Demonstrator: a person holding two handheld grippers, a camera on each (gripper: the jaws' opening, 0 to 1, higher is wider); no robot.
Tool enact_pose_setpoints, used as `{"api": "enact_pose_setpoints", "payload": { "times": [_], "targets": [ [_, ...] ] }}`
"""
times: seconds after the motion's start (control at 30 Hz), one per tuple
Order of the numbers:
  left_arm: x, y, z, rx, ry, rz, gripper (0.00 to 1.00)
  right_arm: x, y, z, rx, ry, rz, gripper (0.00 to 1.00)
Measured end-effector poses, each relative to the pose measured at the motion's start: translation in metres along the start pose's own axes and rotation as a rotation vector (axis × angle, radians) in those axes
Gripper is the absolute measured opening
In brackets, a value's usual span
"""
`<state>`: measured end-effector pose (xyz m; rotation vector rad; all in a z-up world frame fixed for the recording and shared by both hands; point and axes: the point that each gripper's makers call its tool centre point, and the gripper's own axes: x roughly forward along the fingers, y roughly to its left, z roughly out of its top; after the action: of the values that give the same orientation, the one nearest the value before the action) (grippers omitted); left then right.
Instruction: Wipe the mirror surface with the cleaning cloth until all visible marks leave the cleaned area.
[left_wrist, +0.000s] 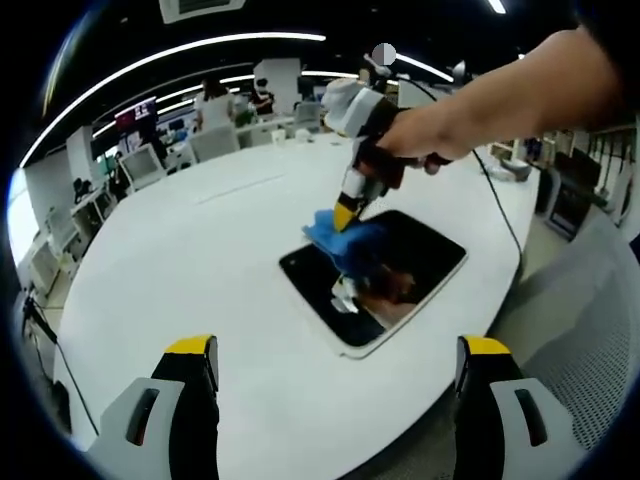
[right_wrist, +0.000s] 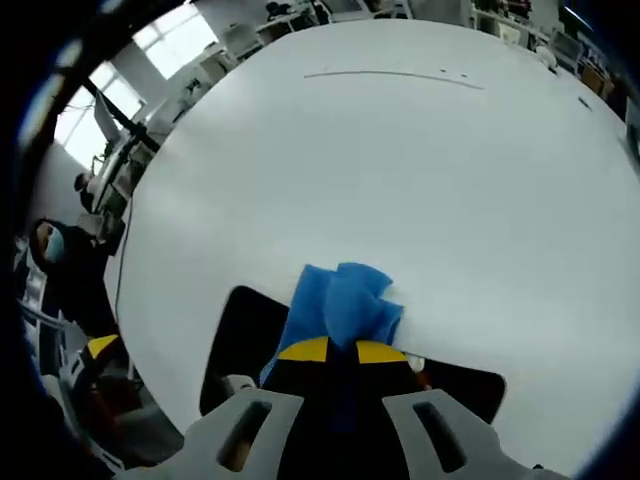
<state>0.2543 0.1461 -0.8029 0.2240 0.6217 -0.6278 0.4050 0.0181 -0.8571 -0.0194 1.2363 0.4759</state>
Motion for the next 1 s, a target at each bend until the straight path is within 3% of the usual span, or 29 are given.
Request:
{"api": "enact_pose_setpoints", "payload": {
  "times": [0.43,1.0],
  "targets": [
    [-0.001,0.002,-0.002,0.020,0.015,0.014,0.99,-0.001,0.000,-0.001,-0.008,0.007,0.054,0.02],
    [-0.001,0.000,0.001,-0.014,-0.004,0.004,0.99,-0.008,-0.018,-0.010,0.003,-0.002,0.025,0.02]
  ]
}}
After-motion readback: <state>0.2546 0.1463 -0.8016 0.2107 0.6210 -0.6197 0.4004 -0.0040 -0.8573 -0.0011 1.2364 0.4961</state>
